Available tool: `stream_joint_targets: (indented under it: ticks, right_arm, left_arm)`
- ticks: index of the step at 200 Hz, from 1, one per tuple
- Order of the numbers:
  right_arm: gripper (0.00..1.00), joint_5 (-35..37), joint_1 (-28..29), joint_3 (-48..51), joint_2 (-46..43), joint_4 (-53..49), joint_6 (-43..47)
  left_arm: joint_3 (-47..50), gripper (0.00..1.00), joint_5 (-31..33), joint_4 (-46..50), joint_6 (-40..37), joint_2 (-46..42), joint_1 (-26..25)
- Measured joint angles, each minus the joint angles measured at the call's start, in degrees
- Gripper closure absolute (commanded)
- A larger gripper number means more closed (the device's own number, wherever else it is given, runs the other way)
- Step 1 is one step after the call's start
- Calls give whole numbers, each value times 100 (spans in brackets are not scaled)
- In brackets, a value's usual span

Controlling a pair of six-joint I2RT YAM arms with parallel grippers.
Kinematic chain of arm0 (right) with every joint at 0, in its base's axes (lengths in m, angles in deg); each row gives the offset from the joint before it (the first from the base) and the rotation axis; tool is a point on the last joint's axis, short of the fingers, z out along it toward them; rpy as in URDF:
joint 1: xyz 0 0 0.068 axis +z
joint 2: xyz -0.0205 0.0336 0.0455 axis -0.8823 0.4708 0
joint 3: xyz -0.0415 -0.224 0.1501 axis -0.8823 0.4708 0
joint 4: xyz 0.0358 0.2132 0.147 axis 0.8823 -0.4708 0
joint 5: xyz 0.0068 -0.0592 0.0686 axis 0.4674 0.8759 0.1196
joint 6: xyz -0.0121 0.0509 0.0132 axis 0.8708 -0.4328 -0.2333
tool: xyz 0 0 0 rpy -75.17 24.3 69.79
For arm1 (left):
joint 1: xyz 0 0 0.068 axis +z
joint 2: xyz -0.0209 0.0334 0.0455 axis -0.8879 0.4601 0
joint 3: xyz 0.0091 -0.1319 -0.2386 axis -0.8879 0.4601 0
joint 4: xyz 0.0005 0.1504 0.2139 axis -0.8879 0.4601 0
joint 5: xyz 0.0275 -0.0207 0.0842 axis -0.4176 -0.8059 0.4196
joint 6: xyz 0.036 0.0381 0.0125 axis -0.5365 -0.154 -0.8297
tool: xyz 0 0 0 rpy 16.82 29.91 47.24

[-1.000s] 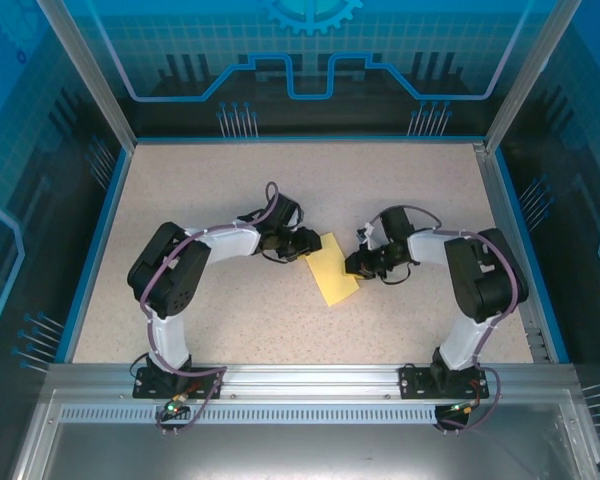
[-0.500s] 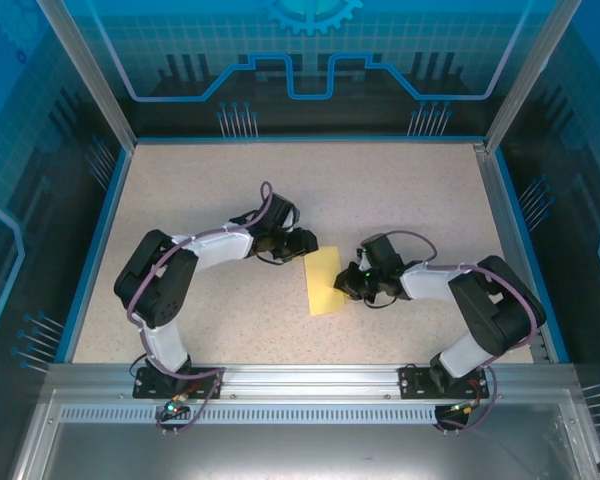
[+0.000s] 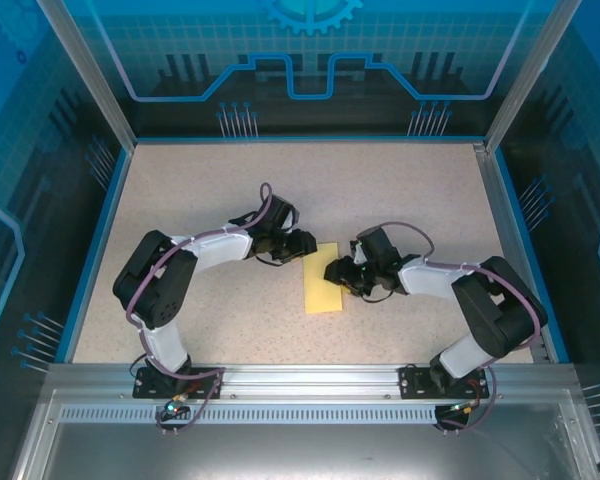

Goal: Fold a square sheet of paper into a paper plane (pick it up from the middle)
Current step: Third fold the triangle at the center of the table.

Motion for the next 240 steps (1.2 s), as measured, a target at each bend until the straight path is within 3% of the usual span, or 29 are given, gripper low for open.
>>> stream_joint_targets:
  ticks: [24,59,85,103,155,199,240]
  right_arm:
    - [55,-448,-278,-358,232,-260,632]
    - [71,-931,-551,-979,730,-809,1432]
    - [82,-1128,-605,-1163,916,-1067,1735]
    - [86,-1257,-649,-1209,986,-1211,1847]
    - [87,-1425,-684,-1318,1034,-1329,1878]
    - [87,-1432,-684,-1318,1034,-1351,1853]
    - [86,-1432,-684,-1318,1034,-1355,1834]
  left_arm:
    - [184,57,2,-2,-103,-138,-15]
    - [546,56,146,81,-407,-584,-240]
    - [859,50,501,173,-780,-1102,-680]
    - [931,48,1027,385,-1167,-1379,-1255]
    - [1021,38,2734,920,-1998,-1486,-3016]
    - [1051,32,3759,1154,-2251,-1458,-3421]
    - [1038,30,4100,1156,-2503,-1088,-3580]
